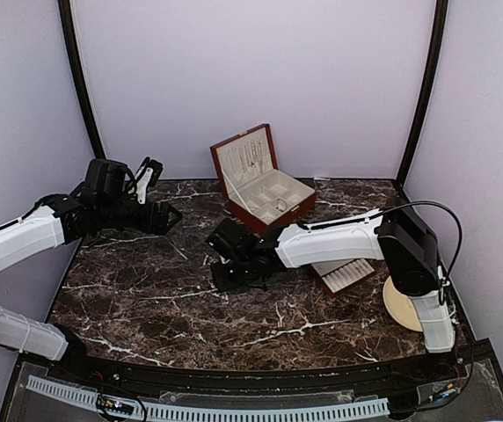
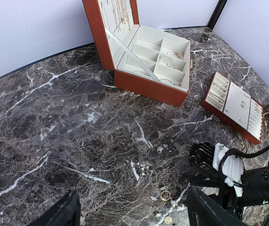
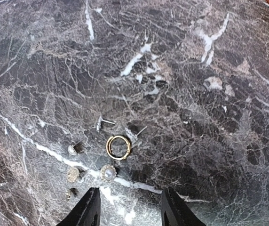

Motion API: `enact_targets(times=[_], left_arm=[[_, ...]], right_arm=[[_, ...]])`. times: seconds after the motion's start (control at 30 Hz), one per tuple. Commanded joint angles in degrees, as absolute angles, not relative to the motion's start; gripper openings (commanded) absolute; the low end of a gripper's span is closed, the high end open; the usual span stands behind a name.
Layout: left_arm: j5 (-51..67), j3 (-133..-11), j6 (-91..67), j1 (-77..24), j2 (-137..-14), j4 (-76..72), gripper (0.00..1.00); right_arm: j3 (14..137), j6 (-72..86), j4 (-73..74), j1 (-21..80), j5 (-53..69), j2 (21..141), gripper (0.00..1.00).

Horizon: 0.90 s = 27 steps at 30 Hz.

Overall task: Organize the mixed jewelry
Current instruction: Pick up the earring from the center of the board.

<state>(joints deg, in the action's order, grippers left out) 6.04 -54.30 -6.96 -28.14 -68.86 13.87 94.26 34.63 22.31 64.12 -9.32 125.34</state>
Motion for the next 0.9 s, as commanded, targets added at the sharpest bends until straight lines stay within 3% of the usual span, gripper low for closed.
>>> enact_targets(times=[0.0, 0.87], left_arm=[[5.2, -54.1, -7.5, -28.4, -67.2, 14.9, 0.8], [5.1, -54.2, -7.5, -28.4, -66.6, 15.0, 0.8]], right_arm=[[96.6, 34.6, 24.4, 64.8, -12.1, 126.6, 0.45], [107.1, 31.3, 28.3, 65.2, -15.1, 135.4, 0.28]])
